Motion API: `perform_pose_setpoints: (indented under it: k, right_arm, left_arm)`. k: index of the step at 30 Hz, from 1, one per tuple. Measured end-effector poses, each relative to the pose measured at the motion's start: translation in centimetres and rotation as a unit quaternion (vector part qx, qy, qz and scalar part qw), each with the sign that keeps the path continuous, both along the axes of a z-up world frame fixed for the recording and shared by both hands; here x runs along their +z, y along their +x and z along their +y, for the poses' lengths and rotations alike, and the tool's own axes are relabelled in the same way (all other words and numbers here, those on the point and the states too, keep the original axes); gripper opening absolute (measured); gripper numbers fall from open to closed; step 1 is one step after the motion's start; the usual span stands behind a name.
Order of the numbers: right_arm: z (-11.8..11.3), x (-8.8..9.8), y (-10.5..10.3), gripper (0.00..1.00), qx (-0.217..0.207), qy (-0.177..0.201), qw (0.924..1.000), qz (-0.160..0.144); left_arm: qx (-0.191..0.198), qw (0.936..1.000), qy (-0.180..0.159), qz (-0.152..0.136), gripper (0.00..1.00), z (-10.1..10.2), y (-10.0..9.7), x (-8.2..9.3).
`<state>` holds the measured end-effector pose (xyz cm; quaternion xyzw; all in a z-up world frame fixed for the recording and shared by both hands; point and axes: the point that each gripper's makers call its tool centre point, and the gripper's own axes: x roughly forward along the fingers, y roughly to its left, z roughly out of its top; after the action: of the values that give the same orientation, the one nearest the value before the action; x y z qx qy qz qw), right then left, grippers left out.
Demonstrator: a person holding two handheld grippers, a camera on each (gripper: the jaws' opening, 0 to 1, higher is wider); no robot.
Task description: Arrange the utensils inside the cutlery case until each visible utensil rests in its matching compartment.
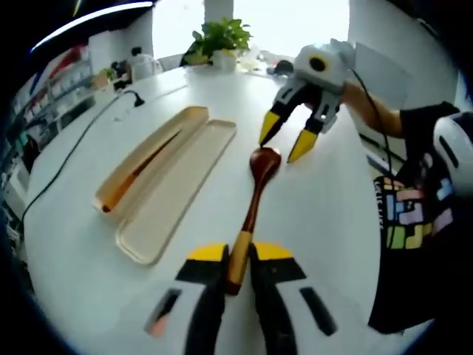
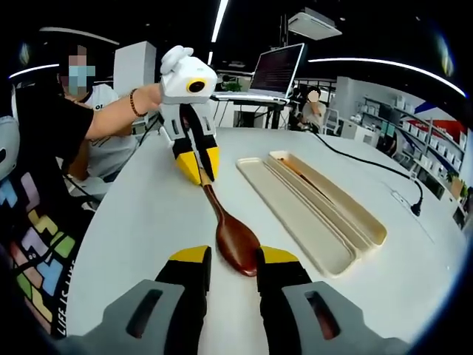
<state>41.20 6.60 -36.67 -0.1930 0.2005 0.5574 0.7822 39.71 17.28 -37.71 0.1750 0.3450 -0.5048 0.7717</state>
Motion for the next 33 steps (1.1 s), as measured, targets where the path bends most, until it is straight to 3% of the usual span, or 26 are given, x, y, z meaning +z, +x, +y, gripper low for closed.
perform_pose_setpoints:
  k: [9, 16, 19, 22, 26, 33]
  right_arm:
    - [0.0, -0.1, 0.6, 0.21, -0.008, -0.014, 0.9998, -0.007]
    - [-0.1, -0.4, 1.0, 0.19, -0.004, -0.039, 0.9984, -0.042]
    - [-0.1, -0.2, 1.2, 0.17, -0.006, -0.041, 0.9980, -0.048]
    - [0.0, 1.0, 1.5, 0.10, -0.009, -0.023, 0.9967, -0.078]
    - [-0.3, 1.3, 1.5, 0.03, -0.015, -0.017, 0.9969, -0.076]
    - [-0.4, 1.4, 1.8, 0.02, -0.010, -0.023, 0.9946, -0.100]
  left_arm:
    - [0.002, 0.9984, -0.032, 0.046, 0.12, -0.2, -0.3, 0.2]
    - [0.010, 0.9956, -0.056, 0.075, 0.12, -0.1, 0.3, 0.3]
    - [0.012, 0.9950, -0.062, 0.078, 0.12, -0.2, 0.4, 0.3]
    - [0.032, 0.9936, -0.074, 0.079, 0.13, -0.3, 1.0, 0.4]
    - [0.035, 0.9932, -0.079, 0.078, 0.13, -0.2, 1.3, 0.6]
    - [0.030, 0.9950, -0.075, 0.058, 0.13, 0.0, 1.5, 0.8]
